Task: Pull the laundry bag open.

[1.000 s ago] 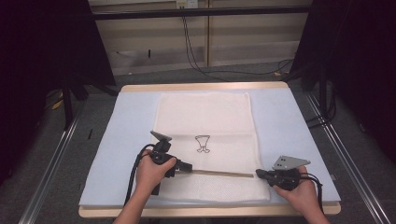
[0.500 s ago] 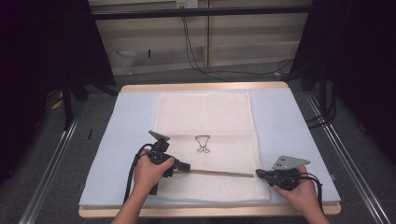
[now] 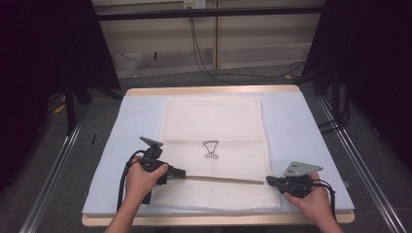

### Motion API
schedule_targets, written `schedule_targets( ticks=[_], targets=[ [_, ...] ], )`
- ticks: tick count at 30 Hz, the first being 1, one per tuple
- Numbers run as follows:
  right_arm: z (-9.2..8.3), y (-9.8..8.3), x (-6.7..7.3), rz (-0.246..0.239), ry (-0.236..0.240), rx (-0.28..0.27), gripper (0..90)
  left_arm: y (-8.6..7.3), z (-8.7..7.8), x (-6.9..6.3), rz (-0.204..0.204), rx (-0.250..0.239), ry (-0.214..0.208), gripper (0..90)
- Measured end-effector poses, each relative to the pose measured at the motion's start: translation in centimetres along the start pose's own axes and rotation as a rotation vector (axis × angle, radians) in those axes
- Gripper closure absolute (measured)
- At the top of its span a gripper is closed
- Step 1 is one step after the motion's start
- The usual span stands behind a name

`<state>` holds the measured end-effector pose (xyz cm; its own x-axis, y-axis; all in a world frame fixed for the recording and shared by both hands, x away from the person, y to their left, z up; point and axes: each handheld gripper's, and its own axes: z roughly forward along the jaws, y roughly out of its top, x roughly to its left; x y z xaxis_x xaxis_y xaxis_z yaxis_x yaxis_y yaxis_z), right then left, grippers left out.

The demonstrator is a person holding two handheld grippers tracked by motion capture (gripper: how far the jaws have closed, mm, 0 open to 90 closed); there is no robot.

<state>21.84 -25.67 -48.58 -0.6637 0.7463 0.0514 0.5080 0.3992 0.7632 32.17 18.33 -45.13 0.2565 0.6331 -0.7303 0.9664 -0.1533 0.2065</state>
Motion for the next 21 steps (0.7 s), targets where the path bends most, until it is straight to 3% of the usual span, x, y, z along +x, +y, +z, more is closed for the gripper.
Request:
schedule_targets(
  ticks=[2,7,13,15,20,21],
  targets=[
    [0.0,0.0,0.0,0.000,-0.001,-0.001,90.0,-0.2,-0.7,0.5,0.008,-0.010,0.021,87.5],
    [0.0,0.0,0.0,0.004,-0.002,-0.001,90.0,-0.7,-2.7,2.0,-0.019,-0.051,0.022,87.5],
    [0.0,0.0,0.0,0.004,-0.002,-0.003,90.0,-1.5,-5.2,4.2,-0.054,-0.098,0.064,87.5],
    [0.0,0.0,0.0,0.003,0.001,-0.002,90.0,-1.7,-6.1,4.9,-0.061,-0.104,0.046,87.5],
    [0.0,0.0,0.0,0.004,-0.001,-0.002,90.0,-2.2,-7.6,6.3,-0.078,-0.121,0.055,87.5],
    [0.0,0.0,0.0,0.005,-0.002,-0.003,90.0,-2.2,-7.8,6.6,-0.086,-0.127,0.037,87.4]
  ],
)
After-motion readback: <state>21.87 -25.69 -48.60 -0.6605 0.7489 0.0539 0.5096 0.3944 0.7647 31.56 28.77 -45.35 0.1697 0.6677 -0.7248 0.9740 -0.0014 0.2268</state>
